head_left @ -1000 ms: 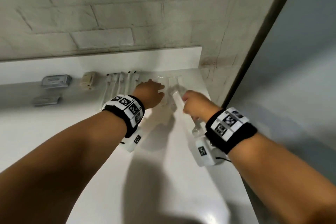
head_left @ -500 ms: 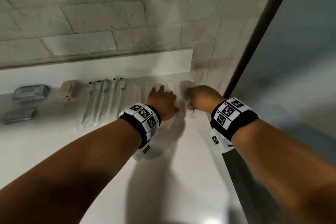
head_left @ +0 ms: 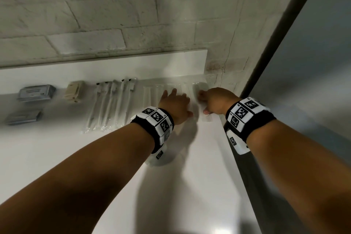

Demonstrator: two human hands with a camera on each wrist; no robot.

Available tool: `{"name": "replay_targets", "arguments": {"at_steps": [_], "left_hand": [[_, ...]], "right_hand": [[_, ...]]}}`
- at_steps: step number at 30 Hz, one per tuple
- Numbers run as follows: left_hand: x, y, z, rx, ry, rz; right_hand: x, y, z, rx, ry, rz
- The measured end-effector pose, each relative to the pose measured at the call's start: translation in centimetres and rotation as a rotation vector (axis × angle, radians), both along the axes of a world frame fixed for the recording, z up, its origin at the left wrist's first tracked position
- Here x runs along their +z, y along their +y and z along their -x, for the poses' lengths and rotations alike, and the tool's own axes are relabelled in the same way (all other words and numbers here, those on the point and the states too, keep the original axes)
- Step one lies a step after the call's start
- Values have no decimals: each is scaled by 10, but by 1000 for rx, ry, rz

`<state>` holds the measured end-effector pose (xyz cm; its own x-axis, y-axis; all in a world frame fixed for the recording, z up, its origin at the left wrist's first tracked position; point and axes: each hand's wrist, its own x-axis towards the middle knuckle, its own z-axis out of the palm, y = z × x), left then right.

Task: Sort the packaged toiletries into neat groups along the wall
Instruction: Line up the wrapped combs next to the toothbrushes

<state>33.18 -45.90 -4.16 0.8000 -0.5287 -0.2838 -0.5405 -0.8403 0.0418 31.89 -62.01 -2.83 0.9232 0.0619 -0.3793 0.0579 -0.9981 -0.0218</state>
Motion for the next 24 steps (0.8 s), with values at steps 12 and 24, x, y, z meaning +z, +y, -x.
{"name": "replay_targets", "arguments": {"at_steps": [12,24], "left_hand": [[1,37,-1,62,-20,-44],[2,68,-5,153,0,-100]], "right_hand": [[1,37,3,106,-75,4],[-1,81,-4,186,-80,-27]]}}
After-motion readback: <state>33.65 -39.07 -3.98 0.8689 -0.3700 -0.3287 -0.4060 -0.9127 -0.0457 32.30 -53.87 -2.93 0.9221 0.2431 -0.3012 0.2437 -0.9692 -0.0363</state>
